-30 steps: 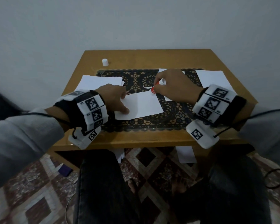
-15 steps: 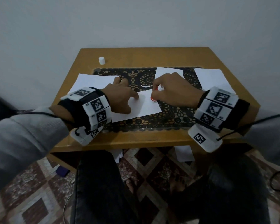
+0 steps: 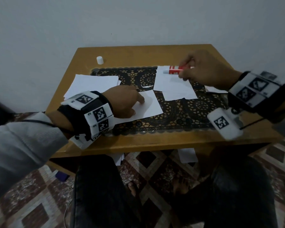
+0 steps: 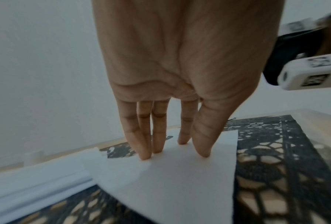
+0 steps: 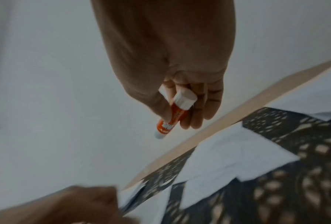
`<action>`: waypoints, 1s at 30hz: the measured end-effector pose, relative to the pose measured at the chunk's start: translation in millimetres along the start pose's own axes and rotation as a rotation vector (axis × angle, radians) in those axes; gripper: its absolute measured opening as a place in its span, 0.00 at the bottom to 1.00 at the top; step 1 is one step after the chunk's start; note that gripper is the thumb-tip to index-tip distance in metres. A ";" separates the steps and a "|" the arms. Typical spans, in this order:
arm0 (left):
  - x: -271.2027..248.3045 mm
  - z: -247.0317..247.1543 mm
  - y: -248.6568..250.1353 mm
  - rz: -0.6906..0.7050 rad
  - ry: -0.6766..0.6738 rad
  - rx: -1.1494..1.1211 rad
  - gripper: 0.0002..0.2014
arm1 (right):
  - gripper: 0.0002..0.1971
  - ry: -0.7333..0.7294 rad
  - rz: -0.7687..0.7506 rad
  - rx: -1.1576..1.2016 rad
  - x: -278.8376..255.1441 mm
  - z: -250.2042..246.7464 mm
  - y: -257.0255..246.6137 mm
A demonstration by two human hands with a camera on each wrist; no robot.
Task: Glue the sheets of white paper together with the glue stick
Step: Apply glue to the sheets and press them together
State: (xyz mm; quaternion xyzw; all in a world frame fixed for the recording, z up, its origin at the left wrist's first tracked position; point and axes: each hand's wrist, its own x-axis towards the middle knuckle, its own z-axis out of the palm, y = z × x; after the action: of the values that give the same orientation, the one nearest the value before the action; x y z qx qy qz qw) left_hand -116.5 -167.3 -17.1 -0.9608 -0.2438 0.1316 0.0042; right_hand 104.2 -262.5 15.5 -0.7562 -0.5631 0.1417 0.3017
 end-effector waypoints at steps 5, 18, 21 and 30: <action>4.6 -5.4 1.6 0.055 0.008 0.097 0.26 | 0.11 0.107 0.090 -0.136 56.4 -1.5 25.7; 16.8 3.6 -11.7 0.119 0.080 0.162 0.27 | 0.11 0.182 0.152 -0.374 141.6 20.4 63.2; 16.9 4.7 -11.5 0.121 0.079 0.176 0.27 | 0.10 0.184 0.185 -0.351 147.5 20.4 68.6; 13.1 4.8 -7.1 0.125 0.062 0.241 0.24 | 0.23 0.075 0.215 -0.477 117.4 -24.8 81.7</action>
State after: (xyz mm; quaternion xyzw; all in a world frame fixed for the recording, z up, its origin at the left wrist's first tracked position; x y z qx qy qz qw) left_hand -109.9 -155.1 -24.5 -0.9702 -0.1658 0.1305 0.1190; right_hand 218.8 -174.9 -0.8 -0.8660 -0.4857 0.0082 0.1188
